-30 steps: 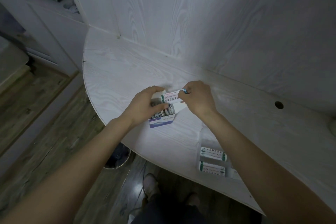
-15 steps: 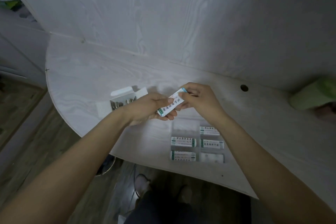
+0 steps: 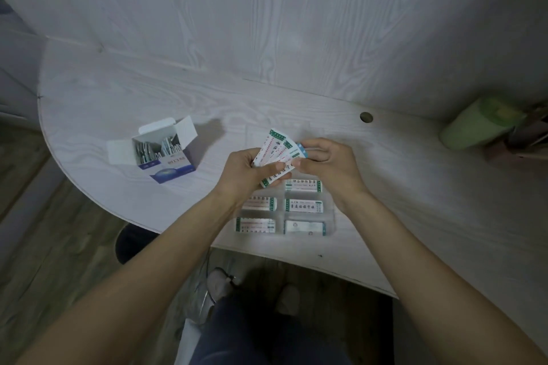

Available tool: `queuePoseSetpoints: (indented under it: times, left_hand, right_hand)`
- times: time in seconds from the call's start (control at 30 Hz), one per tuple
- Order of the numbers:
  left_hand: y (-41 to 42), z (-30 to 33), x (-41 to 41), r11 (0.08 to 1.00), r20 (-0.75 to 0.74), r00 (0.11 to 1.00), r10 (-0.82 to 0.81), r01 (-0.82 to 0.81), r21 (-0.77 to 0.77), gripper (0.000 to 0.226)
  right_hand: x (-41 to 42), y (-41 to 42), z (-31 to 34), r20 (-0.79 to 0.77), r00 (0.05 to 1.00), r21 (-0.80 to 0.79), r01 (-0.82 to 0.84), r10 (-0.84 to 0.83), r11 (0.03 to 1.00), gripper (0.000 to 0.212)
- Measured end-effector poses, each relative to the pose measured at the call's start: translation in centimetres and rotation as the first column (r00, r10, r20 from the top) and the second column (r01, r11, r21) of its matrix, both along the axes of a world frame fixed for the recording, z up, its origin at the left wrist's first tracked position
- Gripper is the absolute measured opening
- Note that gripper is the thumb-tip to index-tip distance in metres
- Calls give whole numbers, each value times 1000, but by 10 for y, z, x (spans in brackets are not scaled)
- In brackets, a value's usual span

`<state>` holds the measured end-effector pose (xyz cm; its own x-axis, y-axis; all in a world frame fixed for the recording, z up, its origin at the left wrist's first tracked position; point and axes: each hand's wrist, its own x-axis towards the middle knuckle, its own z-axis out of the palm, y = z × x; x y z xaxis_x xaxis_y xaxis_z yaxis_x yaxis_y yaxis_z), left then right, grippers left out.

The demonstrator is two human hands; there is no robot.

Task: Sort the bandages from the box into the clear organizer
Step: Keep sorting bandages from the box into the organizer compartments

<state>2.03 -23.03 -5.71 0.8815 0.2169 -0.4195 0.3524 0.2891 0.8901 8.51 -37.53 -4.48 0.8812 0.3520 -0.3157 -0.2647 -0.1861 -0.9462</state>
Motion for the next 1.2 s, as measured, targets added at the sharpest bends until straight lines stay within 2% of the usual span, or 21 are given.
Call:
queuePoseSetpoints:
  times: [0.13,0.23,0.4,0.5,0.6,0.77,0.9,1.03,1.2]
  left_hand:
    - [-16,-5,-2,998,4,998,60,-60,4,25]
    - [-25,-7,-4,999,-15,999,48,-48,-15,19]
    - [-34,-11,-5,989,-45,988,145,-147,-35,12]
    - [-37,-15,-5,979,-31,979,202,-202,10,15]
    - [-38,-16,-2,979,3,983,186,-185,88,22]
    - [-38,-18,3,981,-34,982,184,-181,67,31]
    - [-37,-21,4,969,-65,967,245,-245,9,34]
    - [-33,-26,3,951,-45,951,307,-305,40,31]
    - [-33,-30,0,950,-49,949,312,-310,42,29]
  right_hand:
    - [-1,-16,-5,-9,1000,-15,5,-5,1000,20]
    - [-1,-26,-9,-18,1000,-17,23,-23,1000,20]
    - [-2,-34,-12,-29,999,-61,16,-18,998,24]
    - [-3,-36,-15,-76,997,-88,26,-33,996,21]
    - [-2,-37,-19,-127,992,-65,-16,8,998,19]
    - [1,-39,-23,-145,989,-36,4,-9,999,13]
    - [5,-47,-33,-93,995,-168,30,-46,985,13]
    - [7,-57,-51,-46,998,-263,26,-40,965,18]
    - [-2,-57,-74,5,1000,-434,23,-23,901,13]
